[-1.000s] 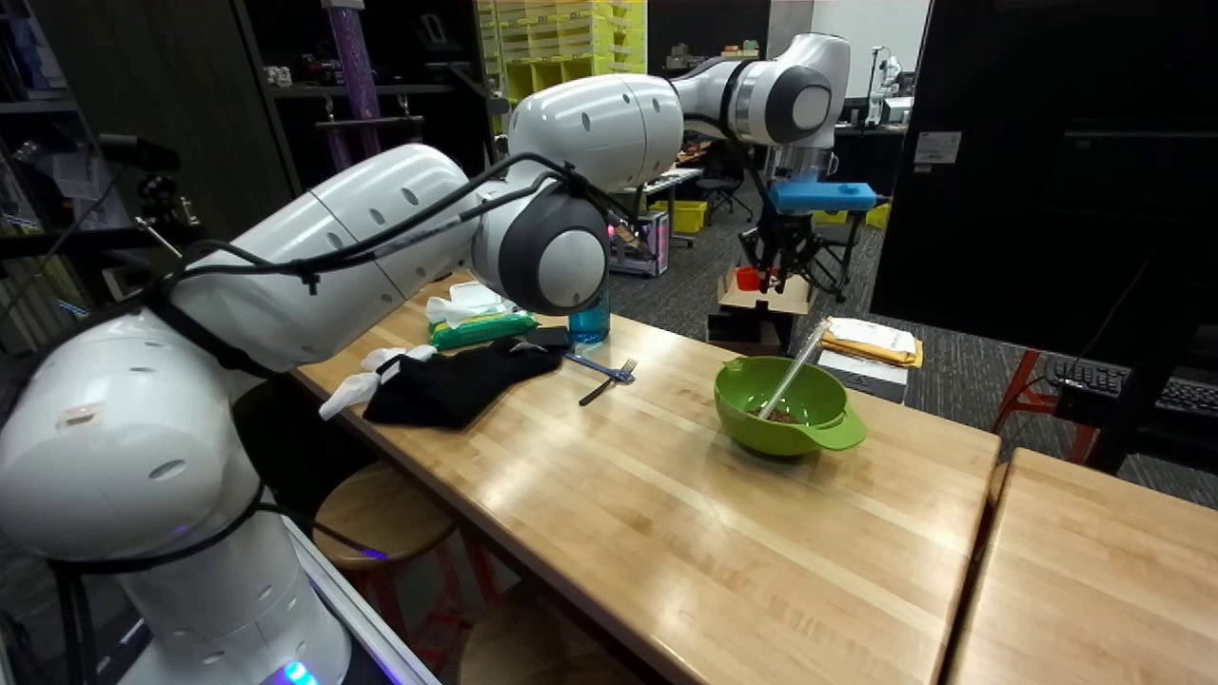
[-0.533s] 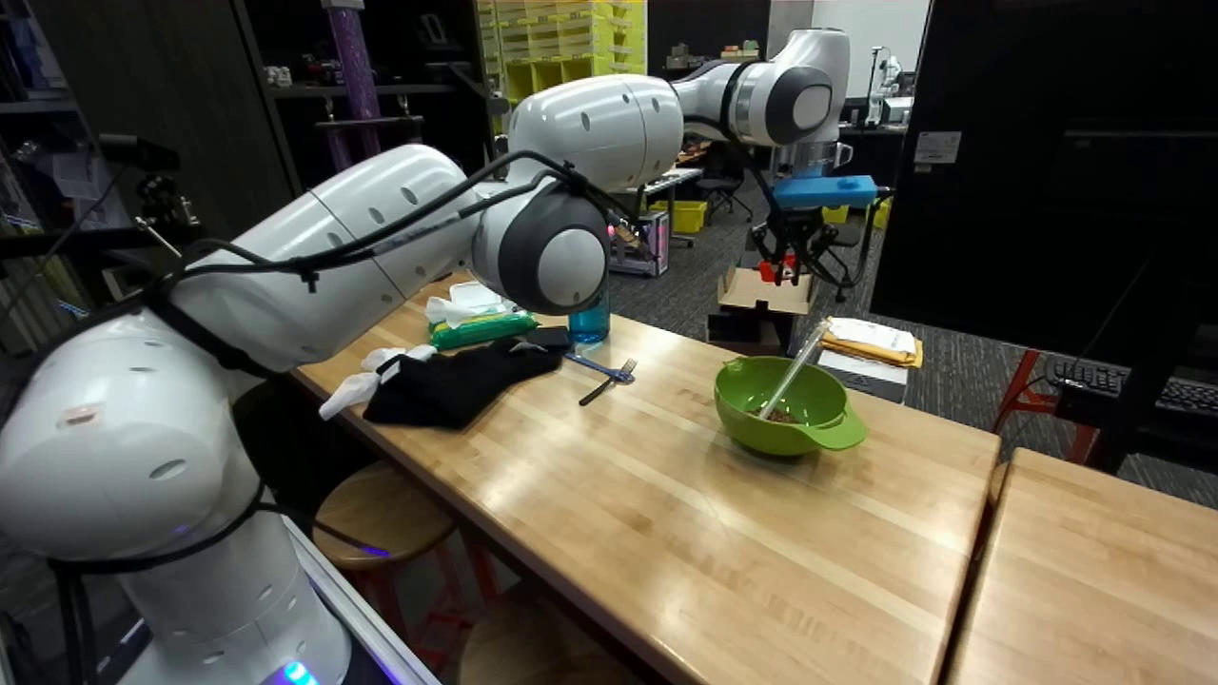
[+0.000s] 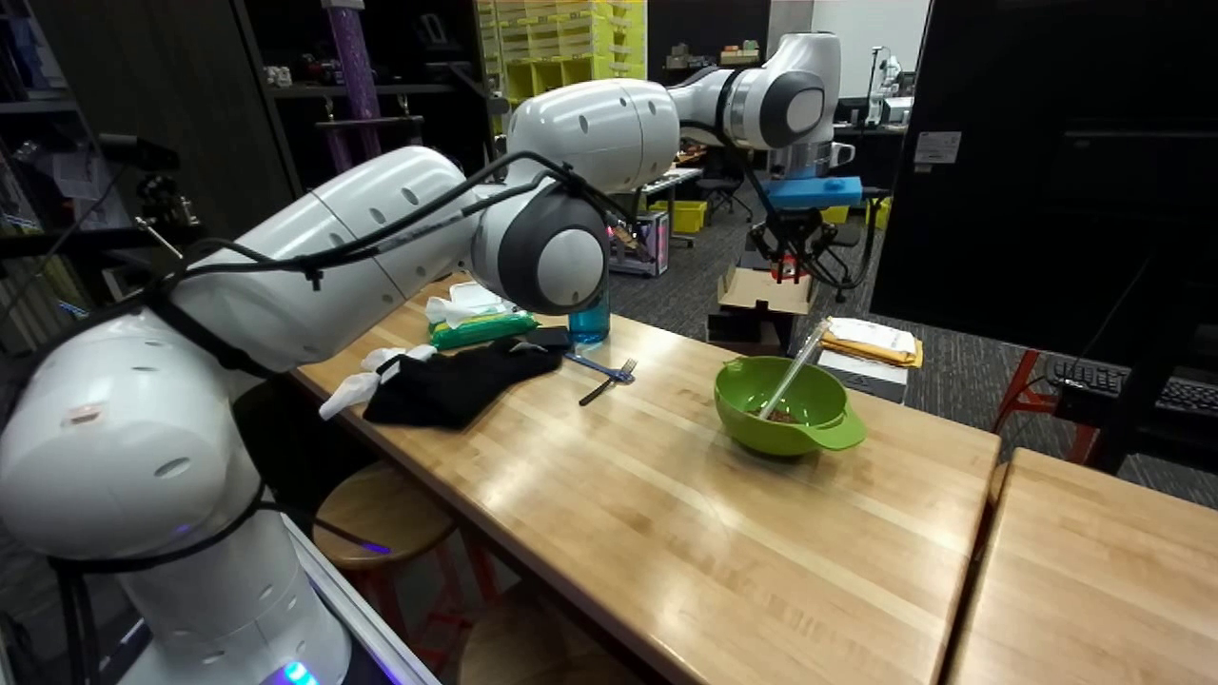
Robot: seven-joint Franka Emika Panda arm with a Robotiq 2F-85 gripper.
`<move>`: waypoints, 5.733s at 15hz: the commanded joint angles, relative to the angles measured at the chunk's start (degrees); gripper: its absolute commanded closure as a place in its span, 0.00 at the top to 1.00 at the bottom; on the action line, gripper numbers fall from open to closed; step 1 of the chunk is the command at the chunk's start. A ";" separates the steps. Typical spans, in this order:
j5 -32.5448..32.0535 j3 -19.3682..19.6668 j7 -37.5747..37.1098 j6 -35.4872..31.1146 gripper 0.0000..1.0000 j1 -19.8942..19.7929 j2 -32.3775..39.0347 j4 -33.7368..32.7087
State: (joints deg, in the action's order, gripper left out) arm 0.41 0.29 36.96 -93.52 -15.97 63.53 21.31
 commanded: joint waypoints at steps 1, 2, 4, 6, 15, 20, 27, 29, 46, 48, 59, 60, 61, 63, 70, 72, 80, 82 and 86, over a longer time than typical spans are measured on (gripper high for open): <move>-0.18 -0.62 1.69 1.32 0.06 0.35 0.03 -0.39; 0.02 -0.92 2.73 2.09 0.06 0.26 0.06 -0.48; 0.27 -1.70 6.97 4.71 0.06 -0.02 -0.14 -0.28; 0.53 -2.17 10.67 7.37 0.06 -0.30 -0.29 -0.28; -0.24 -1.82 28.53 22.94 0.06 -1.57 -1.72 0.84; -1.10 -1.20 41.27 32.46 0.06 -2.85 -2.50 0.94; -5.56 1.53 54.75 42.74 0.06 -4.71 -4.38 1.45; -7.44 2.78 57.54 45.07 0.06 -5.29 -5.11 1.57; -2.14 2.60 64.72 49.83 0.06 -18.11 -10.21 1.21; -0.02 1.83 64.79 50.76 0.06 -20.07 -10.24 1.08; -5.14 4.22 67.01 47.67 0.06 -23.03 -9.91 -0.22; -6.05 4.63 66.82 46.50 0.06 -22.62 -9.86 -0.19; -7.17 5.13 66.54 44.89 0.06 -22.05 -9.69 -0.18; -8.60 5.75 65.96 42.14 0.06 -21.10 -9.57 0.18; -11.64 8.03 62.13 35.76 0.06 -15.56 -7.08 -0.22; -12.45 8.75 59.98 34.27 0.06 -13.69 -5.83 -0.65; -15.41 10.95 48.89 28.49 0.06 -6.93 -1.47 -0.68; -16.75 11.64 47.91 29.03 0.06 -5.57 -0.97 -0.25; -21.14 14.17 45.73 31.39 0.06 -2.31 0.21 -0.39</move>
State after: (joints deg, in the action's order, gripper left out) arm -17.16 11.55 84.27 -64.54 -21.04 63.21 21.55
